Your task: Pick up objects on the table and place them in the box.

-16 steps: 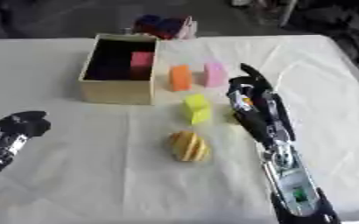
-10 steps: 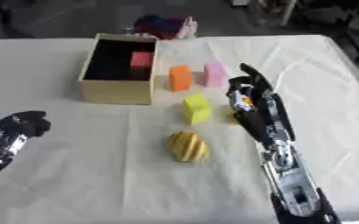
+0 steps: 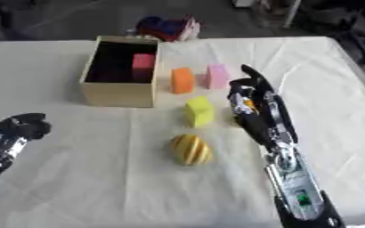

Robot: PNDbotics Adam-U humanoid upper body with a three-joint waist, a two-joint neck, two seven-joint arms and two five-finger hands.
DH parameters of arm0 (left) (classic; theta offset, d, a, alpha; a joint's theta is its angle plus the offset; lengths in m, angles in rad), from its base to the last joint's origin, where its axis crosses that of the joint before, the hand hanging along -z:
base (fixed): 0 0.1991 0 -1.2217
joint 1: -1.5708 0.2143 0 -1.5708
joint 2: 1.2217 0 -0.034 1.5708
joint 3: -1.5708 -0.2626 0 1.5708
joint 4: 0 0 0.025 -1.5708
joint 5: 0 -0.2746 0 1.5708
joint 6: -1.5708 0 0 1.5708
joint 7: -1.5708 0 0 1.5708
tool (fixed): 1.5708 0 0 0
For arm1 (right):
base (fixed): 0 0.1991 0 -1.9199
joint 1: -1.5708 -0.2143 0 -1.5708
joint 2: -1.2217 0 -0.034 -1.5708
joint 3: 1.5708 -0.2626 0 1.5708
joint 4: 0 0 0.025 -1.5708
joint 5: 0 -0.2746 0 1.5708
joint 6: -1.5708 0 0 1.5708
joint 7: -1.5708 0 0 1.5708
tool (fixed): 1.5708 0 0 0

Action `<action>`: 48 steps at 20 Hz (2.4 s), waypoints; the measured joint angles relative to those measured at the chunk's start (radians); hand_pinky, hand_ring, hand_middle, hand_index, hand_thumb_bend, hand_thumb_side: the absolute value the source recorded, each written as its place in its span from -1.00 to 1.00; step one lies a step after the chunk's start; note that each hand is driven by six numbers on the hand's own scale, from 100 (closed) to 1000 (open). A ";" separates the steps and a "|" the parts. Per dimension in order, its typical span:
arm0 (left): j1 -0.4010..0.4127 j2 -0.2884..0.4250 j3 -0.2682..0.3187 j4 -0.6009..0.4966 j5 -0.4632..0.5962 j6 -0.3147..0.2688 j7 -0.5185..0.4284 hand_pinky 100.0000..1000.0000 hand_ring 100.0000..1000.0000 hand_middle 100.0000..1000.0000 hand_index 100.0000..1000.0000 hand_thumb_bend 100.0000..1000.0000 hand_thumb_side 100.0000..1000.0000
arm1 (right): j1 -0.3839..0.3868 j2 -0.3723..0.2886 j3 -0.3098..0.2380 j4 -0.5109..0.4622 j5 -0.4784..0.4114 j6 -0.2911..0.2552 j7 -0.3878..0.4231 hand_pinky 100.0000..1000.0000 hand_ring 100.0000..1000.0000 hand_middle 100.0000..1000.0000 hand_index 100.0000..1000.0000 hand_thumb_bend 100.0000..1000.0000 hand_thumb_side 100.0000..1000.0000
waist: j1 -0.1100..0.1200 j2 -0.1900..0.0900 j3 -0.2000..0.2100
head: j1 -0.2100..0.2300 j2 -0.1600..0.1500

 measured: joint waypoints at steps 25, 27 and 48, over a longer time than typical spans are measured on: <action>0.004 0.000 -0.012 0.000 0.000 0.000 -0.010 0.60 0.49 0.30 0.66 -1.00 0.43 | -0.112 -0.329 0.191 0.092 0.407 -0.254 0.630 0.72 0.46 0.48 0.90 -1.00 -0.60 | 0.000 -0.007 0.018 | -0.022 0.000; 0.004 0.000 -0.012 0.000 0.000 0.000 -0.010 0.60 0.49 0.30 0.66 -1.00 0.44 | -0.125 -0.329 0.196 0.089 0.461 -0.273 0.649 0.72 0.49 0.50 0.90 -1.00 -0.76 | 0.000 -0.007 0.018 | -0.022 0.000; 0.005 0.000 -0.013 0.001 0.000 -0.001 -0.014 0.60 0.49 0.30 0.66 -1.00 0.44 | -0.215 -0.305 0.254 0.116 0.826 -0.379 0.715 0.75 0.70 0.66 0.84 -1.00 -0.74 | 0.000 -0.007 0.022 | -0.038 0.000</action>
